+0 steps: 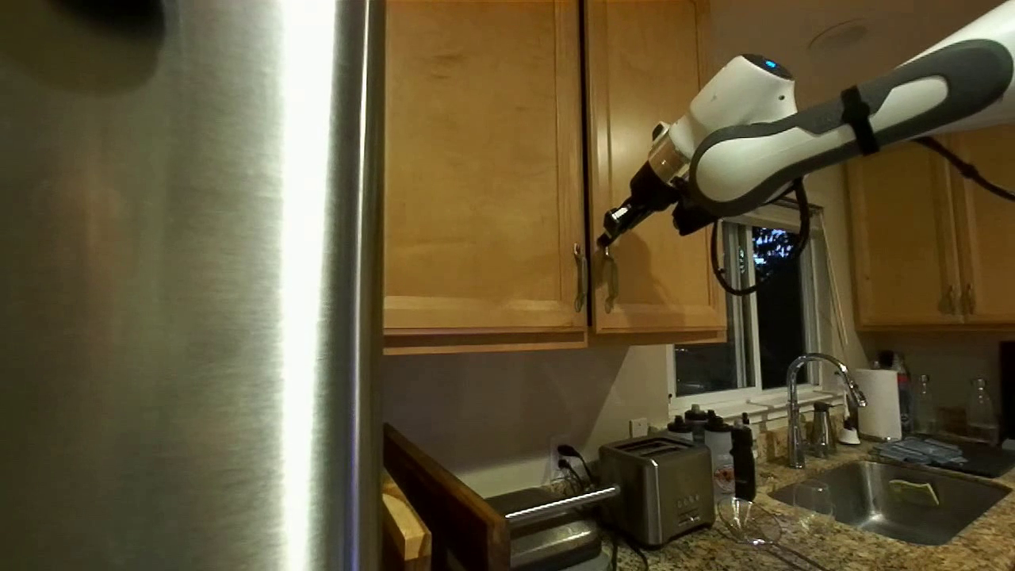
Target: Put one of the wooden objects in the upper cabinet
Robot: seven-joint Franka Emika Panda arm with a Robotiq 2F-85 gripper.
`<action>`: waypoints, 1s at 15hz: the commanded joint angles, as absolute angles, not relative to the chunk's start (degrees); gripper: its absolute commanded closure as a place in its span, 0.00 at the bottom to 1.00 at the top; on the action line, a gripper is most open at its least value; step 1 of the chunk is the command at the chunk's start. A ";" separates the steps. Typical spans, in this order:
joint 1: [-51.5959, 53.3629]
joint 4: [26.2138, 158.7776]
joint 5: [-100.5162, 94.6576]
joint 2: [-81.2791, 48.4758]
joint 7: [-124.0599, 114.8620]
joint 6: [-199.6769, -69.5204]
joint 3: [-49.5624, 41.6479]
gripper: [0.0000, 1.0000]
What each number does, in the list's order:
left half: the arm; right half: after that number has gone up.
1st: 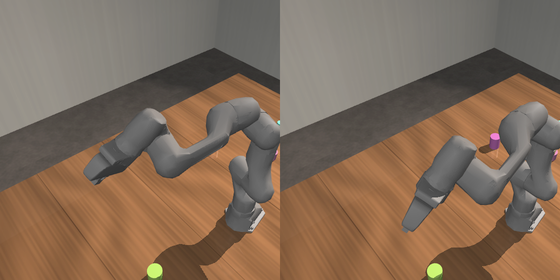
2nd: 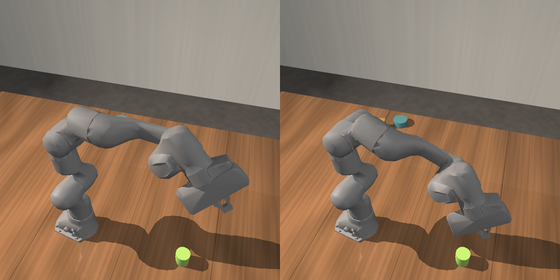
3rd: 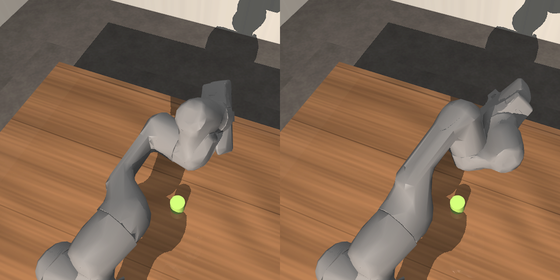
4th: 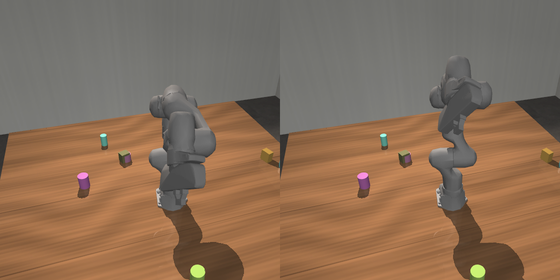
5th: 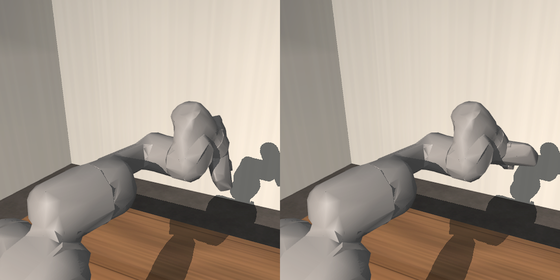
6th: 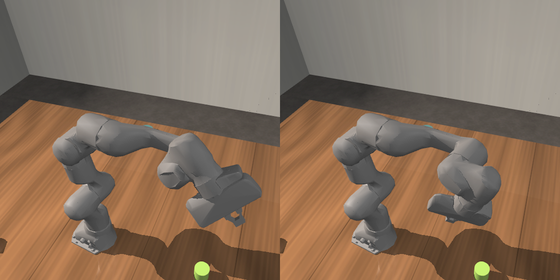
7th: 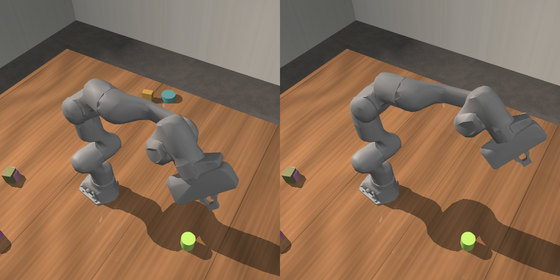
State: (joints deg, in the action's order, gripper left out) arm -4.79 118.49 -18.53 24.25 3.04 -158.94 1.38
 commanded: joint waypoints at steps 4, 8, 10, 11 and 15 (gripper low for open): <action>-7.89 117.13 -21.93 22.14 1.30 -162.60 4.21 0.98; -5.33 122.08 -20.02 28.19 5.16 -156.66 2.59 0.98; -1.97 124.74 -16.30 31.90 8.64 -151.34 0.83 0.98; -0.67 125.66 -14.58 33.53 10.00 -148.41 0.20 0.98; 5.31 127.55 -6.08 38.37 16.75 -132.19 -3.04 0.64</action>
